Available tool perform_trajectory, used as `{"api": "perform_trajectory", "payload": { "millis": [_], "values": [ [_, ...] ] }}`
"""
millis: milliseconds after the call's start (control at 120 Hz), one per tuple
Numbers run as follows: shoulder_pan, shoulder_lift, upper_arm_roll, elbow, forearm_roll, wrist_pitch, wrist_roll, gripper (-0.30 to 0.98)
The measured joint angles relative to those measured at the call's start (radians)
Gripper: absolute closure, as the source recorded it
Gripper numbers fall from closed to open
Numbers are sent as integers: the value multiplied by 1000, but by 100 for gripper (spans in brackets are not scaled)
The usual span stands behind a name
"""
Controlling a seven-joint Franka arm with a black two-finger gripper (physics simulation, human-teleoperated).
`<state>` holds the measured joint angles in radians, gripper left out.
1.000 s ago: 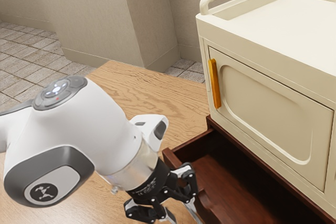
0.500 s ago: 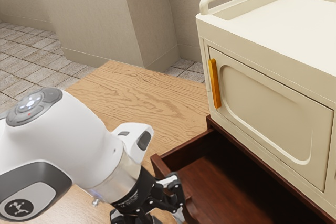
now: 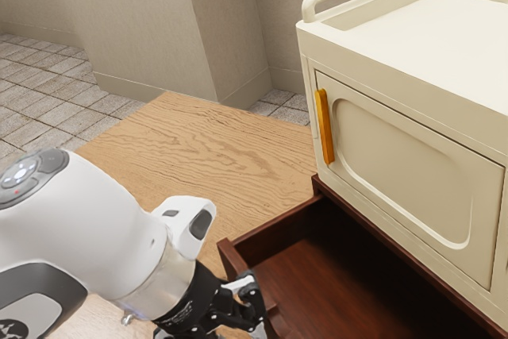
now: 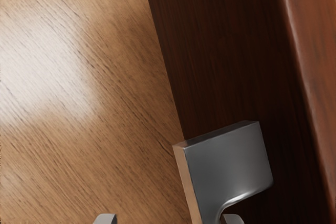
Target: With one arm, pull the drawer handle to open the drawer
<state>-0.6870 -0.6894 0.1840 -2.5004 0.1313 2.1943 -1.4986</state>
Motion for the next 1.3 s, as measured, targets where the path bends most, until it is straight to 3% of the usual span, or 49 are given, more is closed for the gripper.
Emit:
{"api": "perform_trajectory", "payload": {
  "millis": [650,900,1033,1108,1183,1300],
  "values": [
    [-3,-37,-2,-9,84,6,10,48],
    [-4,-63,-49,64,124,-56,15,47],
    [160,185,-62,545,38,-265,6,28],
    [310,332,-82,859,-8,-446,-24,19],
    [503,377,-108,945,-29,-575,-36,14],
    [620,444,-114,950,-18,-688,-47,8]
  ]
}}
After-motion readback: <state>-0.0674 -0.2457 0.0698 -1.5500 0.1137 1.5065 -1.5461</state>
